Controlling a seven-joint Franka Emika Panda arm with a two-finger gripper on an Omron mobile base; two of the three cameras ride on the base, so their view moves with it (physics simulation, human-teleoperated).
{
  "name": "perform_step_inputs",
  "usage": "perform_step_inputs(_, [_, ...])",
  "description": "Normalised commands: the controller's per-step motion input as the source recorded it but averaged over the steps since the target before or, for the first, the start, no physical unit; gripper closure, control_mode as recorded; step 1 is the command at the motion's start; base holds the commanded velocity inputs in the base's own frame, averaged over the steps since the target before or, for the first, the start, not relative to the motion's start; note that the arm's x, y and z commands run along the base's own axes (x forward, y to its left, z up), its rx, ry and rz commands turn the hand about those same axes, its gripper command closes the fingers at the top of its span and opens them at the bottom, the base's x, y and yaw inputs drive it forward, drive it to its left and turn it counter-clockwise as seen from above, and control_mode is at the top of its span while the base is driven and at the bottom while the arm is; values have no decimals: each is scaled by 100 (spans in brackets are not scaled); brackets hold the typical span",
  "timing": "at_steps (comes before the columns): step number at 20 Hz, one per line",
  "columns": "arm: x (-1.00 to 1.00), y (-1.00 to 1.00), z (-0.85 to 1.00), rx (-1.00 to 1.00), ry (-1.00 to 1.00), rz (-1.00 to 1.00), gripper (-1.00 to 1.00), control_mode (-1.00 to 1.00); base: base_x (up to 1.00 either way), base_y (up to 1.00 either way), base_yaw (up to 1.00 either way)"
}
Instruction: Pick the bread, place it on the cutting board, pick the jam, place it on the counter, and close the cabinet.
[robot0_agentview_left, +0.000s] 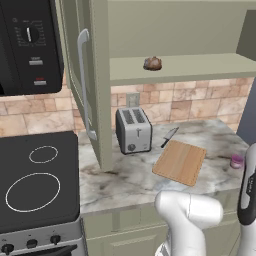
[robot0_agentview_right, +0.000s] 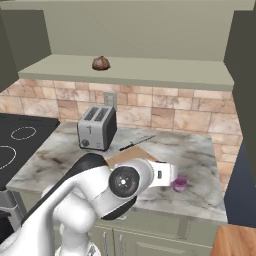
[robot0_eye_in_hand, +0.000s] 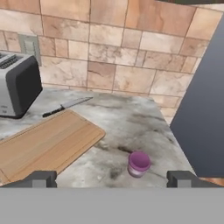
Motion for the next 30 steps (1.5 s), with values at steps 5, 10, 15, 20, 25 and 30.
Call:
perform_step_inputs(5, [-17,21,31,0,0,4,-100,-100,0,0,0])
perform_step_inputs(10, [-17,27,32,0,-3,6,-100,-100,0,0,0])
perform_step_inputs(15, [-22,29,32,0,-2,4,-100,-100,0,0,0])
perform_step_inputs(20, [-25,33,26,0,0,0,-100,-100,0,0,0])
perform_step_inputs(25, [-33,30,40,0,0,0,-100,-100,0,0,0])
perform_step_inputs(30, [-26,27,46,3,0,0,-100,-100,0,0,0])
